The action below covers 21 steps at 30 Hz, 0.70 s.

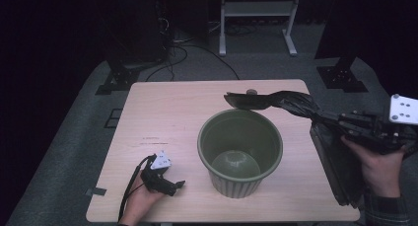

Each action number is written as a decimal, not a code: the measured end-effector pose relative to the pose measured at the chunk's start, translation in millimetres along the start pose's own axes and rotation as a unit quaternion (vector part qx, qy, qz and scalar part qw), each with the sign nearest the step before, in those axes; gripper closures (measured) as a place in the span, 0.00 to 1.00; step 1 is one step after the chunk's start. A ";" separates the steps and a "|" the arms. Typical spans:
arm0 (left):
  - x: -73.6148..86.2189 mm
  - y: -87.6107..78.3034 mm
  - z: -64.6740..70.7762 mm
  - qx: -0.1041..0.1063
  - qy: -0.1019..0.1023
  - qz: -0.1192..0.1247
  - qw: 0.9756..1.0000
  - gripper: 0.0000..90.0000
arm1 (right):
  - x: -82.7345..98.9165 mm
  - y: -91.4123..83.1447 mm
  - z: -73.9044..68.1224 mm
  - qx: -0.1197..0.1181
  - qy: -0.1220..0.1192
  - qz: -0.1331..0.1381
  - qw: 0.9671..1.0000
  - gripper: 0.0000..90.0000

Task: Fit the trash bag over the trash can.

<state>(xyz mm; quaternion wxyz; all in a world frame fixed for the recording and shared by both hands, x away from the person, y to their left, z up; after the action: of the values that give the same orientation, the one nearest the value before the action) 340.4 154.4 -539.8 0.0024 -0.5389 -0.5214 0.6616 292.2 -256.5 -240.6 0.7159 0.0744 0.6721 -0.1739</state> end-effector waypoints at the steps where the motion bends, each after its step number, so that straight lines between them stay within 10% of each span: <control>1: 0.0 0.1 -0.2 -0.001 -0.001 0.000 1.000 0.00 | -3.8 -2.4 -5.5 -0.001 -0.004 0.001 1.000 1.00; 21: 0.0 0.1 -1.1 -0.004 -0.004 -0.001 1.000 0.00 | -2.5 -8.3 -24.8 -0.008 -0.008 0.001 1.000 1.00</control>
<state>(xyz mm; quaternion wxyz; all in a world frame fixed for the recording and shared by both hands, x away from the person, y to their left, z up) 341.3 155.1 -539.7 -0.0010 -0.5360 -0.5242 0.6618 266.1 -255.4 -239.2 0.7220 0.0681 0.6677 -0.1683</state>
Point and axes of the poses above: each handheld gripper's, and its own axes: y roughly forward along the jaws, x roughly out of its underside, z roughly to its right, the point moved 8 cm from there along y, roughly forward along the jaws, and after that the axes turned 9 degrees about -x, right-handed, at the moved point
